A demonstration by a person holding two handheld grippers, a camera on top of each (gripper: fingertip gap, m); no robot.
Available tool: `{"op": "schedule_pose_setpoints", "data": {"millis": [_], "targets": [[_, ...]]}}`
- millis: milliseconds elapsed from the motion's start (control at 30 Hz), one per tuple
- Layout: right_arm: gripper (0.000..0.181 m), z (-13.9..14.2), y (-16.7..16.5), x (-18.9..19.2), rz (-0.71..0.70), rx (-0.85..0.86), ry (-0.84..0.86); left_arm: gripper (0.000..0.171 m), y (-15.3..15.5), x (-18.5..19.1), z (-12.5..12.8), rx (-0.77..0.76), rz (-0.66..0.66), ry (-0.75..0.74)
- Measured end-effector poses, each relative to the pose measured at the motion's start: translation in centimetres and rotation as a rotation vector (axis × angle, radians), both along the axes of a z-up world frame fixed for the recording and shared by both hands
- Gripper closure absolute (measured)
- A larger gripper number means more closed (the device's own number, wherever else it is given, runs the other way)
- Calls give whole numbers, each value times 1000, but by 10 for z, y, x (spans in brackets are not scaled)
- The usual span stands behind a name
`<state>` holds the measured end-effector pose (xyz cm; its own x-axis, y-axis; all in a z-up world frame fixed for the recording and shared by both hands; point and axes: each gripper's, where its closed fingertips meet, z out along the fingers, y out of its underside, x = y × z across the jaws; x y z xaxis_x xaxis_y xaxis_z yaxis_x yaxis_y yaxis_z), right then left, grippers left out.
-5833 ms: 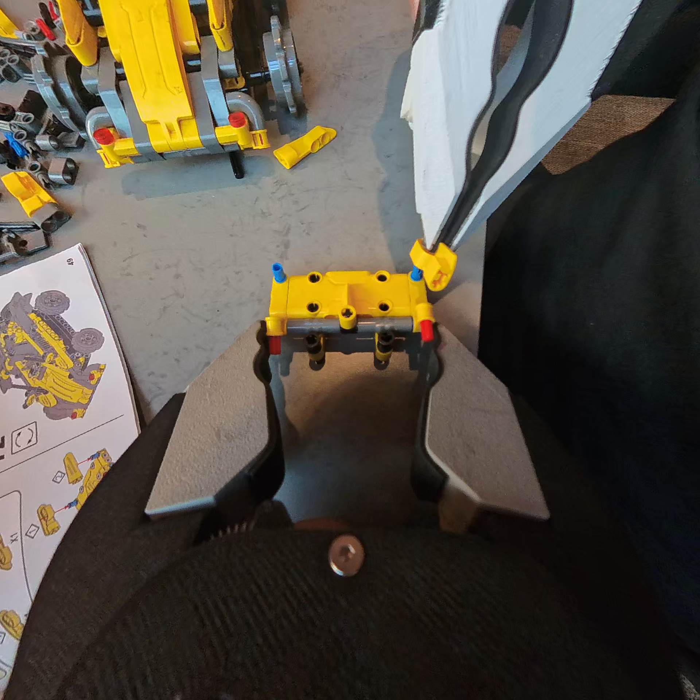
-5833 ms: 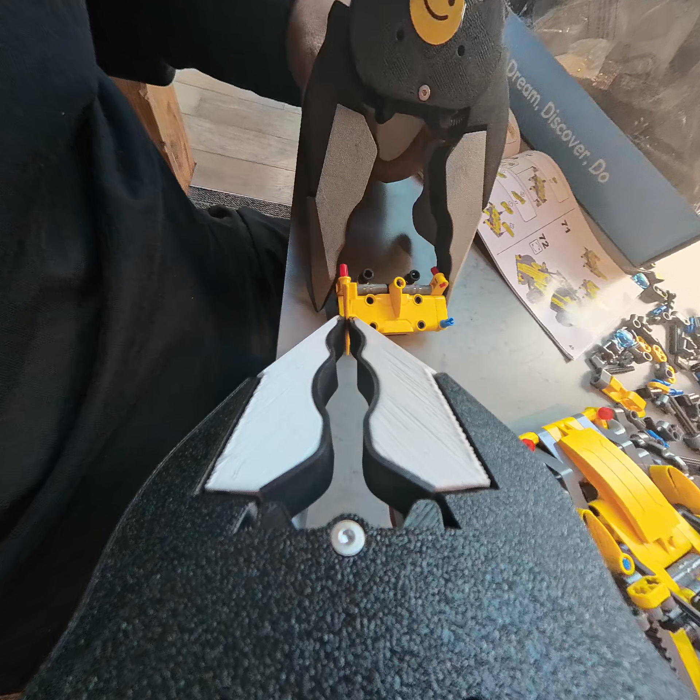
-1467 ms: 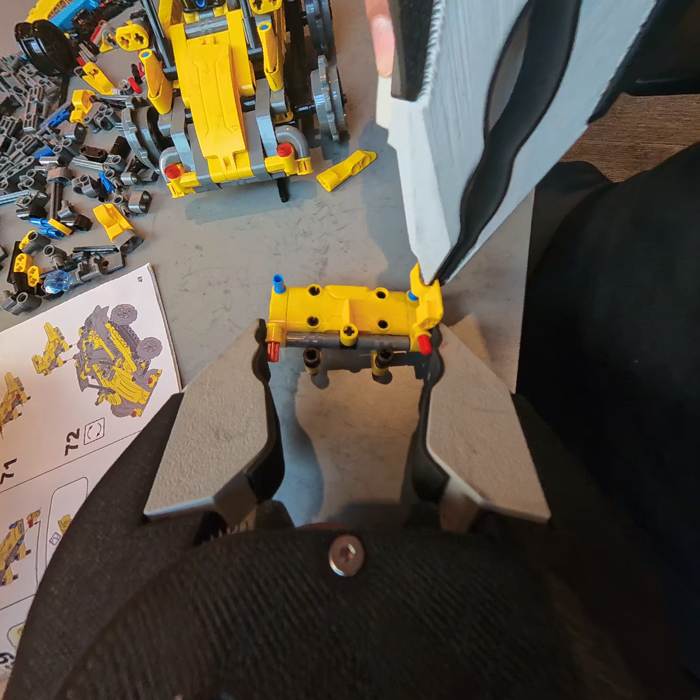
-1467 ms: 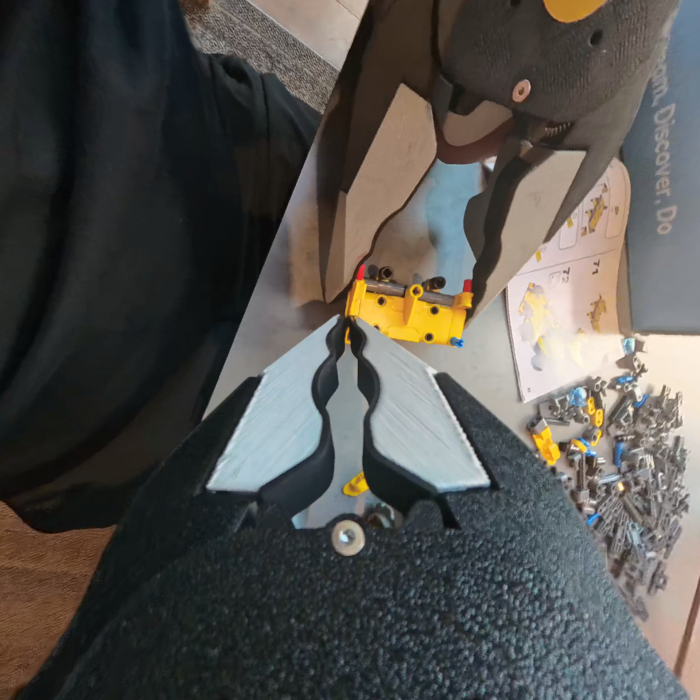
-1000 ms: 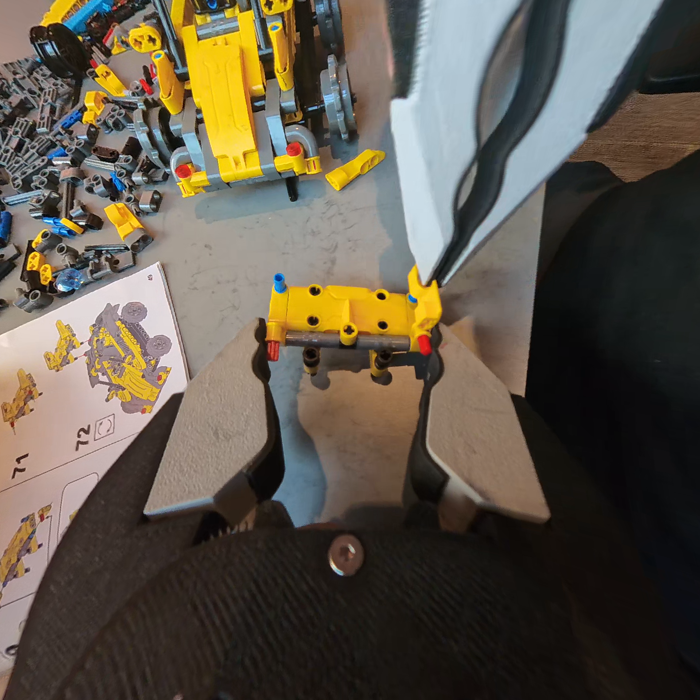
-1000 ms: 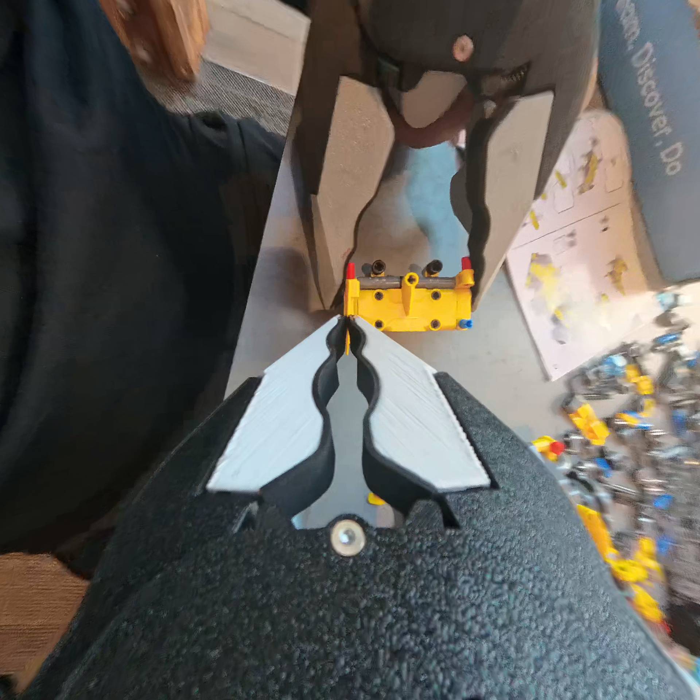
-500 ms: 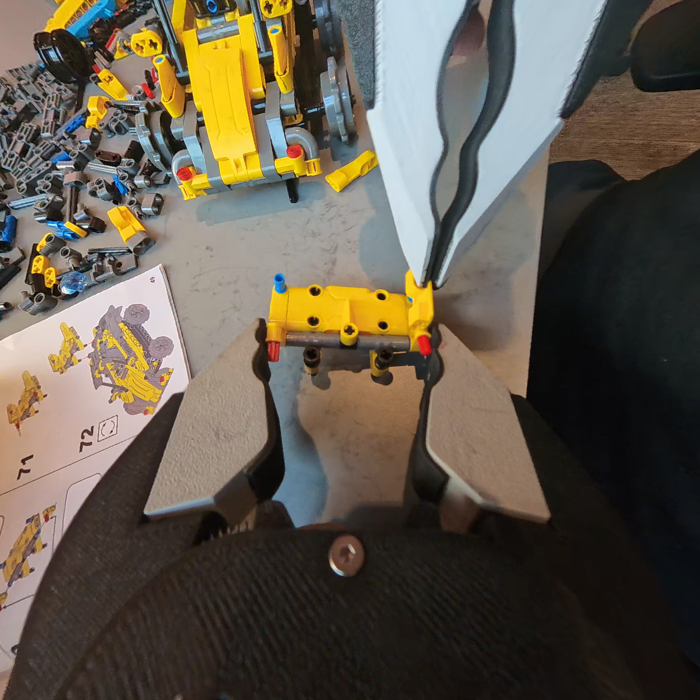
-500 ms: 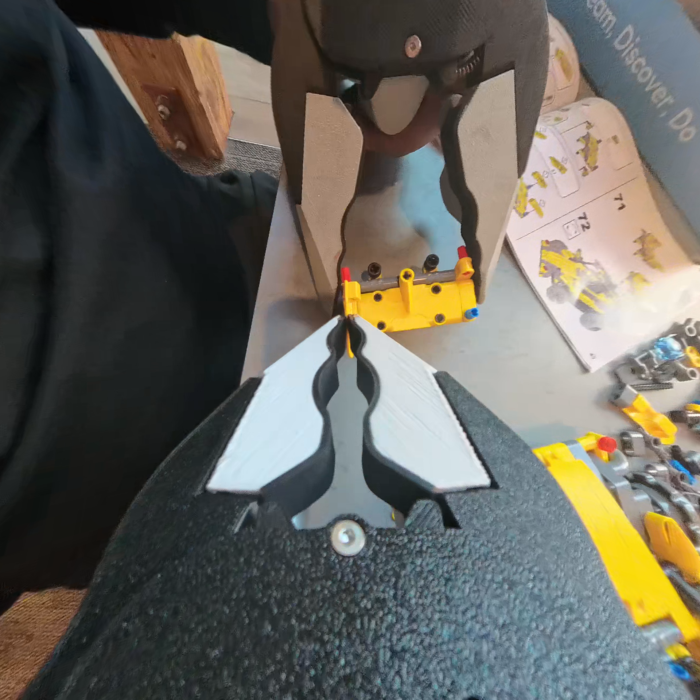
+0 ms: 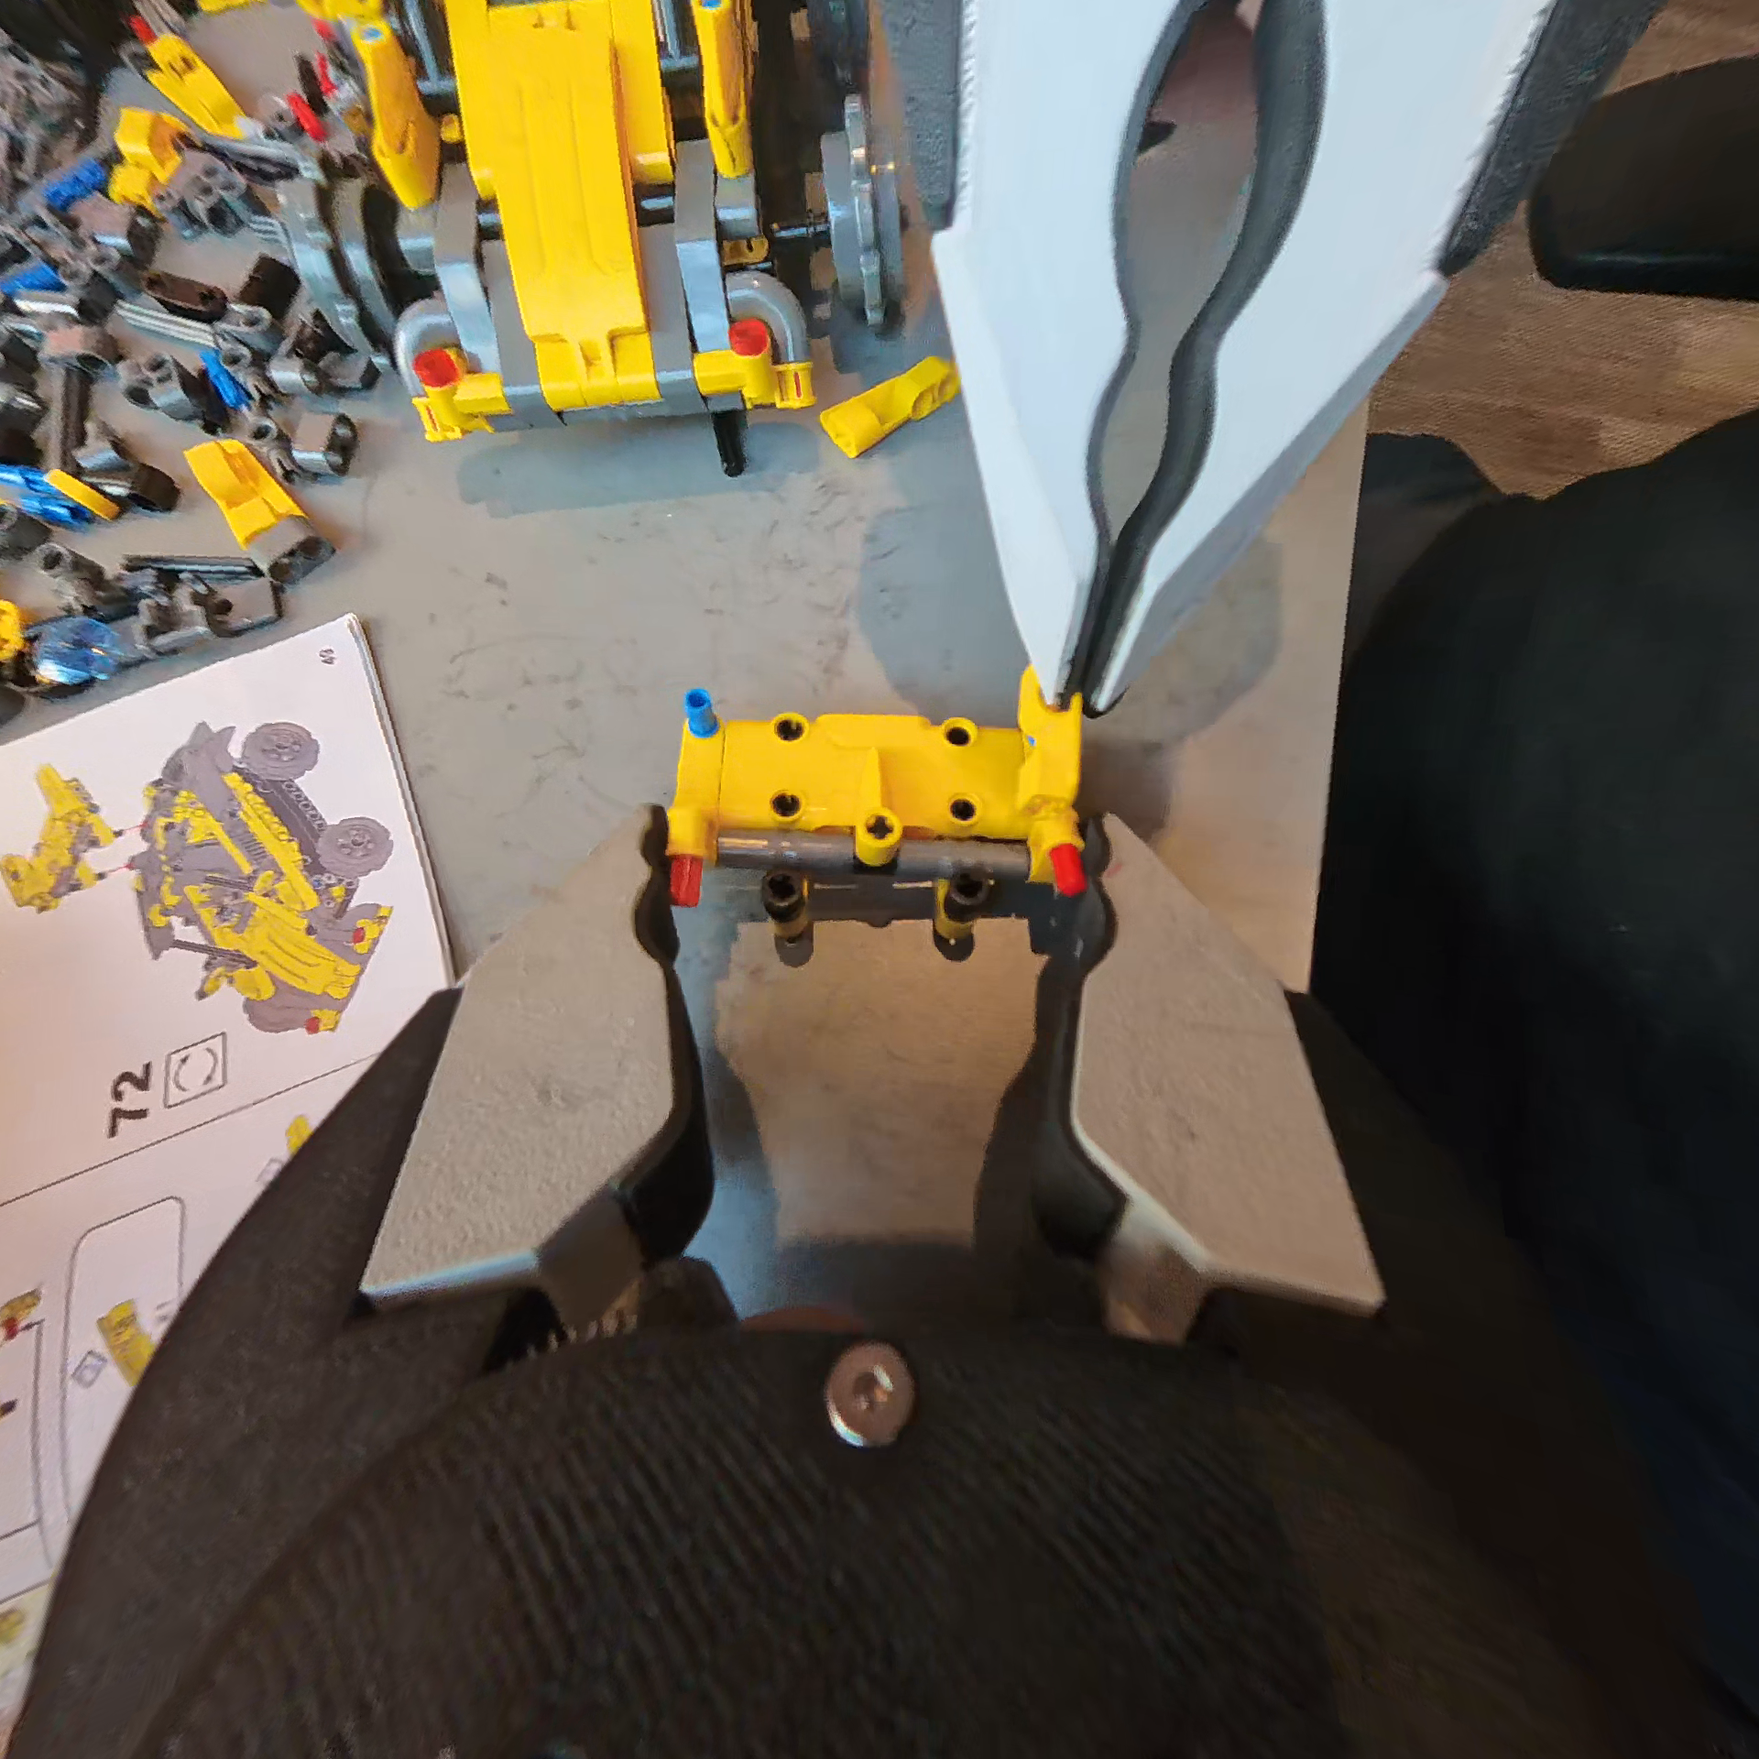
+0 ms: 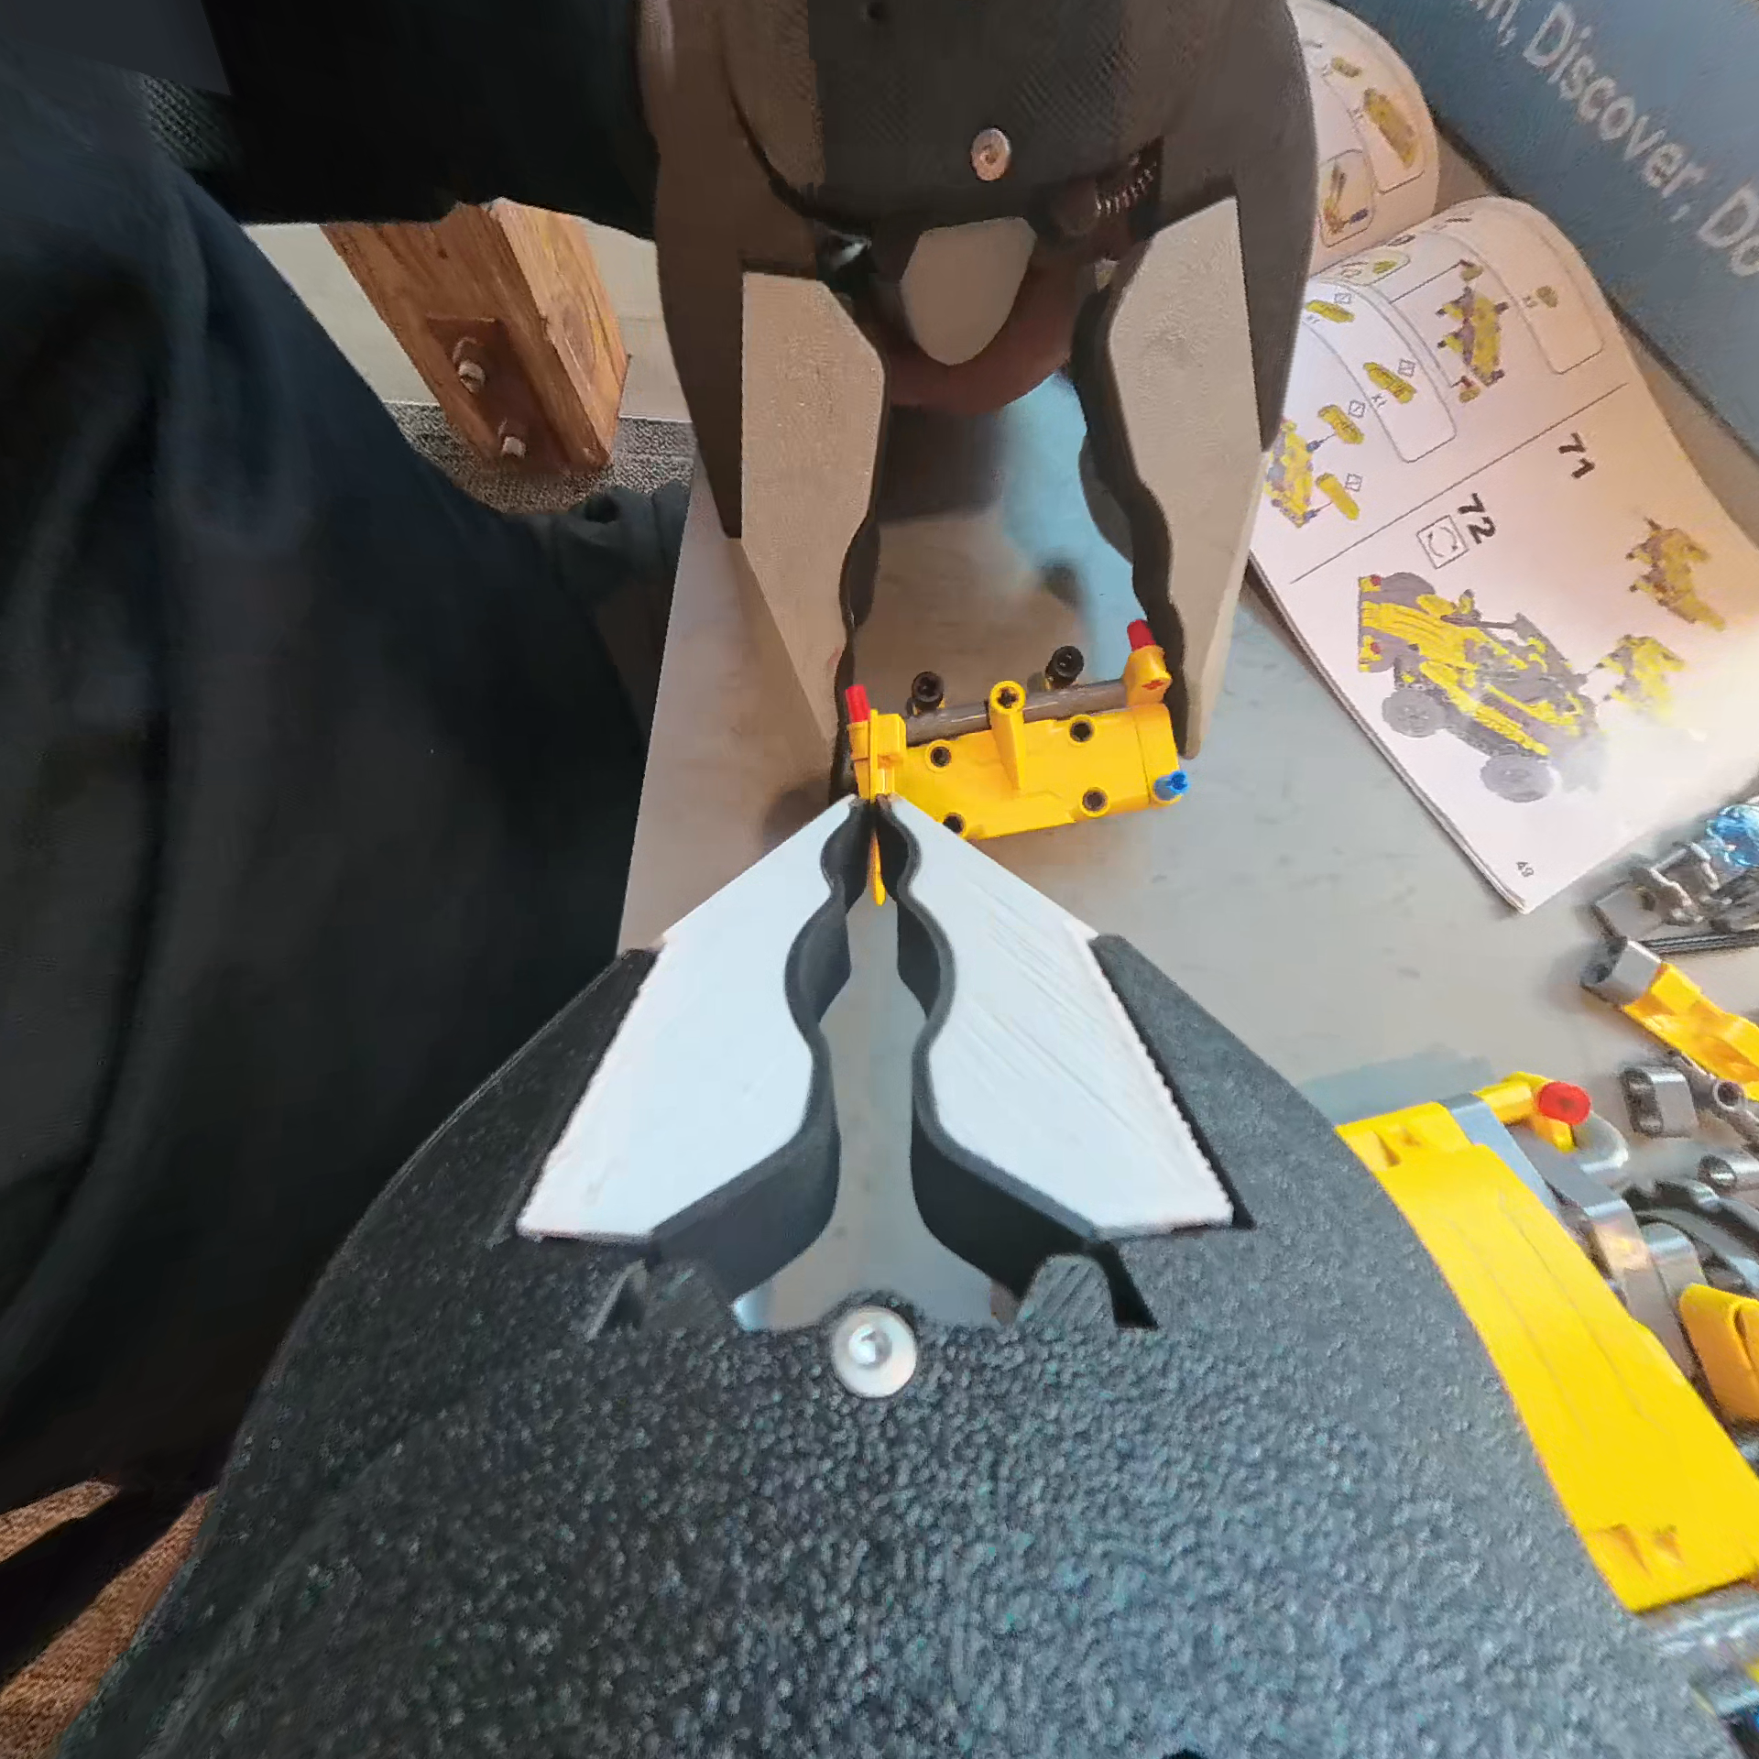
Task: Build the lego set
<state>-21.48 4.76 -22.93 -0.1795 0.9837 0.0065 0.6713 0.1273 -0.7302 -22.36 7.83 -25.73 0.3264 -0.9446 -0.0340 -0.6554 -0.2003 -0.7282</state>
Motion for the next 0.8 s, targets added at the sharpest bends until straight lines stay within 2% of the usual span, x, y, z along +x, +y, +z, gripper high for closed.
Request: {"op": "schedule_pose_setpoints", "data": {"millis": [100,233,367,467,600,800], "targets": [[180,2,0,0,-37,-89,7,88,-1,-2,-3,-57,-7,6],[180,16,-2,-1,-61,-232,77,88,2,-6,2,-60,6,-33],[180,24,3,-1,-122,-316,109,80,3,-12,4,-70,24,-30],[180,34,6,3,-168,-412,154,78,0,-14,17,-81,33,-70],[180,47,10,8,-205,-466,230,105,-5,-11,42,-45,28,-164],[180,43,1,11,-206,-413,253,141,-31,-1,33,19,-39,-92]]}}
